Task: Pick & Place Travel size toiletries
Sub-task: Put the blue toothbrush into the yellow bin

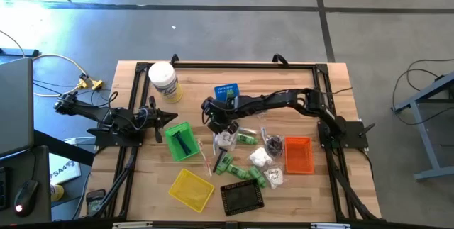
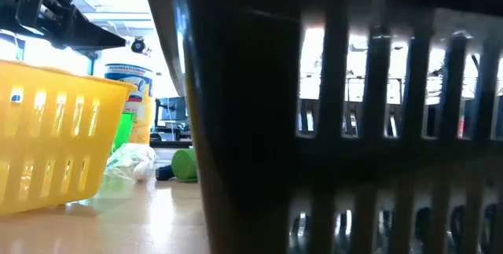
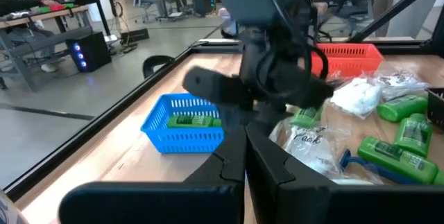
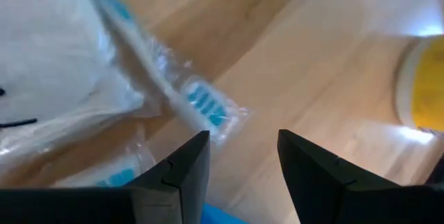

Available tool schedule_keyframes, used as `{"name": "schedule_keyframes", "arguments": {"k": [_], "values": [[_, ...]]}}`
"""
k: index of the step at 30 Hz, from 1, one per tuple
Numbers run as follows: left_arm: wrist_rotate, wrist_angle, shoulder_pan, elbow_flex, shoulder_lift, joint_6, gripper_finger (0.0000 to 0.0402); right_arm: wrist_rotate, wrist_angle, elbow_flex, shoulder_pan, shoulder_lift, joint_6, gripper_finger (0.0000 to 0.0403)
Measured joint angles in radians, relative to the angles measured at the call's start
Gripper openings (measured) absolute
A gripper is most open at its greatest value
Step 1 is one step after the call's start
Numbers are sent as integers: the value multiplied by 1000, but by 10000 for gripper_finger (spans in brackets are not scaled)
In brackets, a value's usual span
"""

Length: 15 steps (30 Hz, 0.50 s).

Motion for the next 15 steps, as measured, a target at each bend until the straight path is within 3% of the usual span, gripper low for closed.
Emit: {"name": "schedule_keyframes", "arguments": {"k": [15], "values": [[0,-26,0,0,0,3,0,-82,-12,0,35,31,-185,162]]}}
